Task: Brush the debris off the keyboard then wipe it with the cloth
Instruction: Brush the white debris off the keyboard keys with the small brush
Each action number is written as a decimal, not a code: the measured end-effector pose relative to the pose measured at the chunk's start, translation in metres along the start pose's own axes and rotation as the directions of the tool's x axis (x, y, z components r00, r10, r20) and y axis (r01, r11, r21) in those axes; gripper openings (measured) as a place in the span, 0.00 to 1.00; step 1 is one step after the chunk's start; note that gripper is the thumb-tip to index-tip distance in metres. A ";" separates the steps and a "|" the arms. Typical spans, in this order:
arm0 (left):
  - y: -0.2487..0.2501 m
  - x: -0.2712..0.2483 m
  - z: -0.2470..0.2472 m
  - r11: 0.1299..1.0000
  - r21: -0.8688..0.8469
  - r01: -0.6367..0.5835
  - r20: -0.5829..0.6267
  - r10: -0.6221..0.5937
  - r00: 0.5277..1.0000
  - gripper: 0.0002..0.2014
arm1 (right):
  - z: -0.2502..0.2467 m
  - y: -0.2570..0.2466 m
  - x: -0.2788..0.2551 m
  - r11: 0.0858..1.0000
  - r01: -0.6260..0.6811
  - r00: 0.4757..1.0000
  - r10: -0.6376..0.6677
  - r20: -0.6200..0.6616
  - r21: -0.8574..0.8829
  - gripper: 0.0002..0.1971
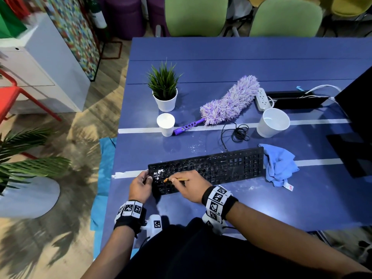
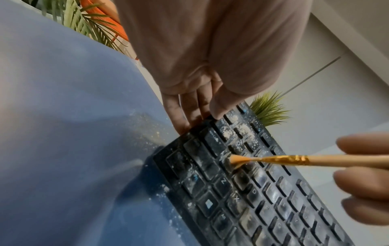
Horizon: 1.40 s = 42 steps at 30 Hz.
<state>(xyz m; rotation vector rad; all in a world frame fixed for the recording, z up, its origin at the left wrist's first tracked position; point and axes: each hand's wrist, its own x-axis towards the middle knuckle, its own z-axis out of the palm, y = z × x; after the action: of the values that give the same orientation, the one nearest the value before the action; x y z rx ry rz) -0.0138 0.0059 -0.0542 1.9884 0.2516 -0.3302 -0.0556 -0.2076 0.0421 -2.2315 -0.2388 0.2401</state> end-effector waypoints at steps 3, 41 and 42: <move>0.006 -0.002 0.000 1.000 -0.020 -0.005 0.017 0.005 1.000 0.15 | 0.000 0.002 0.003 0.999 -0.046 0.998 0.045 -0.034 -0.022 0.13; 0.017 -0.021 -0.012 0.727 -0.549 0.412 0.484 -0.125 0.866 0.28 | -0.032 -0.027 0.061 0.990 -0.141 0.970 0.137 0.202 0.003 0.14; 0.015 -0.021 -0.012 0.723 -0.550 0.418 0.487 -0.129 0.864 0.28 | -0.030 -0.027 0.063 0.991 -0.134 0.969 0.137 0.205 -0.032 0.15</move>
<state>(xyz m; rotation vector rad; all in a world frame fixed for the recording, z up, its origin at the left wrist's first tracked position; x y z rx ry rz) -0.0270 0.0096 -0.0293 1.1467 0.3393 -0.7524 0.0105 -0.1972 0.0761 -2.2430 -0.2004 0.5484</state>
